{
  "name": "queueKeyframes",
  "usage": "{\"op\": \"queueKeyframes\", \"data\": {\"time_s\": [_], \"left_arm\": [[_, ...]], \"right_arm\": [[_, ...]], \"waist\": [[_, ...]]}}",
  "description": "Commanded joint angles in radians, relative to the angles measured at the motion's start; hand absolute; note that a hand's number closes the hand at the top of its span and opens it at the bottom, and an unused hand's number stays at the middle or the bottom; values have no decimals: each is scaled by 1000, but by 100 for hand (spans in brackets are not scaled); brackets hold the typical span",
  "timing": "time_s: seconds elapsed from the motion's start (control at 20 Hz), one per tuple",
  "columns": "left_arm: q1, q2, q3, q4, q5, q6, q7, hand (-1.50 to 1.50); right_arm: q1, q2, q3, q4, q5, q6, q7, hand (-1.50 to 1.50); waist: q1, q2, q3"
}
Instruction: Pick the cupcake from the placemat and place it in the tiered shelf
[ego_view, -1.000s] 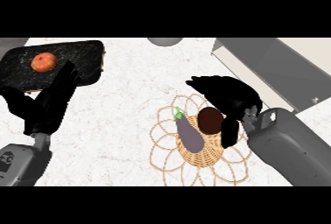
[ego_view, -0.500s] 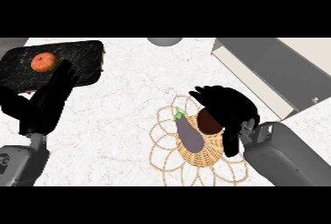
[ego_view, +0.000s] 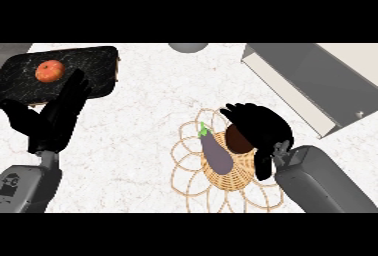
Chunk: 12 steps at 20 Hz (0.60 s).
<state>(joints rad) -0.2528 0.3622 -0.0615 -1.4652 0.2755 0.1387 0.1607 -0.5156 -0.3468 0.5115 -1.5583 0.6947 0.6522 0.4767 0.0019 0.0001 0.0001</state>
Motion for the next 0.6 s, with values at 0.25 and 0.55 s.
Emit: {"op": "queueKeyframes", "data": {"time_s": [0.25,0.55], "left_arm": [[9,-51,45,-17,-46,-33,13,0],[23,-59,82,32,-58,-82,-38,0]], "right_arm": [[-7,117,-37,132,148,-33,-82,-150],[2,143,-54,282,219,-111,-178,-150]], "waist": [[2,0,0],[3,2,0]]}}
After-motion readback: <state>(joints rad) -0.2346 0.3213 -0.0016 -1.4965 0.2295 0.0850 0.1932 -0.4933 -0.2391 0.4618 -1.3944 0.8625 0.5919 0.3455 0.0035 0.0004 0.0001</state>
